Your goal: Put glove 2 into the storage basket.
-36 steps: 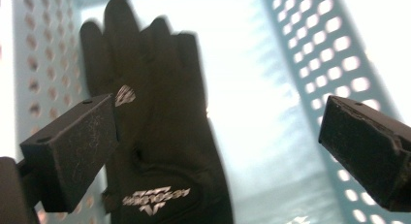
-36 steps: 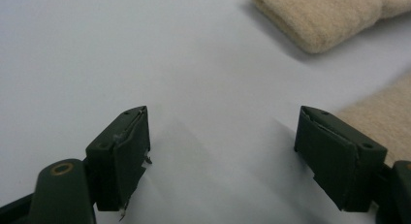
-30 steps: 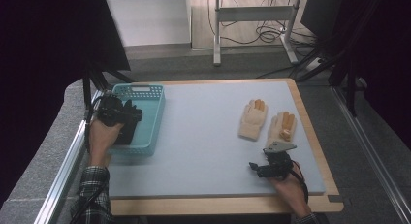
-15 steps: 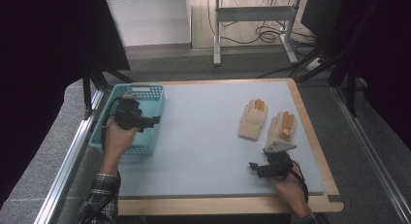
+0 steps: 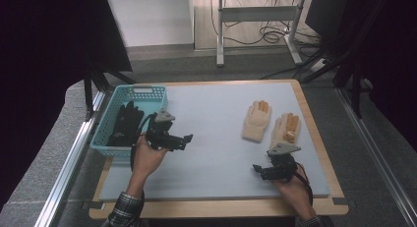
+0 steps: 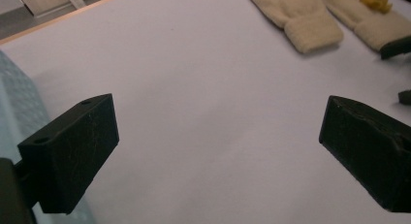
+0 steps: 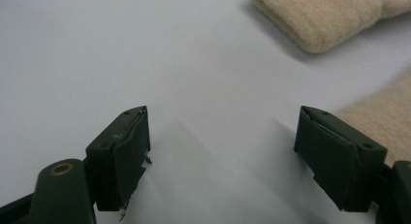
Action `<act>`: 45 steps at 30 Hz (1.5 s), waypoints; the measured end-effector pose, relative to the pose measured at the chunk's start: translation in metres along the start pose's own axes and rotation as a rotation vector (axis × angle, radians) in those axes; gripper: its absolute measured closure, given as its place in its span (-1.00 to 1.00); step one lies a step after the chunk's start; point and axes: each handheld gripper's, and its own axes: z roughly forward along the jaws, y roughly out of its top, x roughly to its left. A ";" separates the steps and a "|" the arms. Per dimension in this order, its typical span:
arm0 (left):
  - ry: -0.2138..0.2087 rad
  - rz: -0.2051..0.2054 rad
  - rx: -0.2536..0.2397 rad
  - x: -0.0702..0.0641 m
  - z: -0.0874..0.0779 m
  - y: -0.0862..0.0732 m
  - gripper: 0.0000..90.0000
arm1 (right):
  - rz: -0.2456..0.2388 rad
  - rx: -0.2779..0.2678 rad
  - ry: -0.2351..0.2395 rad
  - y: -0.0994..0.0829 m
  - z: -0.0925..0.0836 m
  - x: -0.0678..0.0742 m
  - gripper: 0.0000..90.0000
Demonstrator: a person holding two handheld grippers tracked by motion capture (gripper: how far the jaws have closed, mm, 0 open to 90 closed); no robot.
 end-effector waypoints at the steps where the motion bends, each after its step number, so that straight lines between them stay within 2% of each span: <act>1: -0.012 0.003 -0.002 -0.005 0.003 -0.003 -0.98 | -0.001 0.000 0.000 0.000 0.000 0.000 -0.55; 3: -0.024 0.008 -0.010 -0.015 0.009 -0.011 -0.98 | 0.001 0.000 0.000 0.000 0.000 0.000 -0.55; 4: -0.032 0.024 -0.003 -0.024 0.015 -0.019 -0.98 | -0.001 0.000 0.000 0.000 0.000 0.000 -0.55; 5: -0.032 0.024 -0.003 -0.024 0.015 -0.019 -0.98 | -0.002 0.000 0.000 0.000 0.000 0.000 -0.55; 8: -0.012 0.040 0.020 -0.033 0.024 -0.033 -0.98 | 0.000 -0.001 0.000 0.000 0.000 0.000 -0.55; 9: -0.014 0.036 0.027 -0.035 0.026 -0.039 -0.98 | 0.000 -0.001 0.000 0.000 0.000 0.000 -0.55; 10: -0.012 0.027 0.053 -0.037 0.032 -0.050 -0.98 | 0.001 0.000 0.000 0.000 0.000 0.000 -0.55; 11: -0.012 0.027 0.053 -0.037 0.032 -0.050 -0.98 | 0.001 0.000 0.000 0.000 0.000 0.000 -0.55; 12: 0.005 0.024 0.085 -0.038 0.039 -0.060 -0.98 | 0.001 -0.001 -0.001 0.000 0.000 0.000 -0.55; 13: 0.005 0.024 0.085 -0.038 0.039 -0.060 -0.98 | 0.001 -0.001 -0.001 0.000 0.000 0.000 -0.55; 16: 0.013 0.019 0.114 -0.038 0.046 -0.073 -0.98 | 0.001 -0.002 -0.001 0.000 0.000 0.000 -0.55; 18: 0.032 0.025 0.132 -0.038 0.051 -0.080 -0.97 | 0.001 -0.001 -0.001 0.000 0.000 0.000 -0.55; 19: 0.037 0.030 0.149 -0.038 0.054 -0.083 -0.97 | 0.001 -0.001 -0.001 0.000 0.000 0.000 -0.55; 22: -0.025 -0.031 0.139 -0.031 0.056 -0.086 -0.99 | 0.002 -0.001 0.000 0.000 0.000 0.000 -0.55; 24: -0.020 -0.019 0.146 -0.032 0.057 -0.086 -1.00 | 0.001 0.000 -0.001 0.000 0.000 0.000 -0.55; 30: -0.018 -0.017 0.142 -0.032 0.057 -0.086 -1.00 | 0.001 -0.001 0.000 0.000 0.000 0.000 -0.54; 32: -0.017 -0.016 0.141 -0.032 0.057 -0.086 -1.00 | 0.011 -0.004 -0.004 0.000 -0.001 0.000 -0.48; 34: -0.018 -0.015 0.141 -0.032 0.057 -0.086 -1.00 | 0.023 -0.013 -0.009 0.000 -0.002 0.000 -0.34; 38: -0.018 -0.014 0.139 -0.032 0.057 -0.087 -1.00 | 0.048 -0.018 0.012 -0.001 -0.008 -0.003 -0.04; 39: -0.018 -0.013 0.140 -0.032 0.057 -0.087 -1.00 | 0.066 -0.031 0.020 -0.001 -0.013 -0.006 0.10; 45: -0.018 -0.015 0.139 -0.032 0.057 -0.087 -1.00 | 0.089 -0.059 -0.009 0.007 -0.028 -0.019 0.35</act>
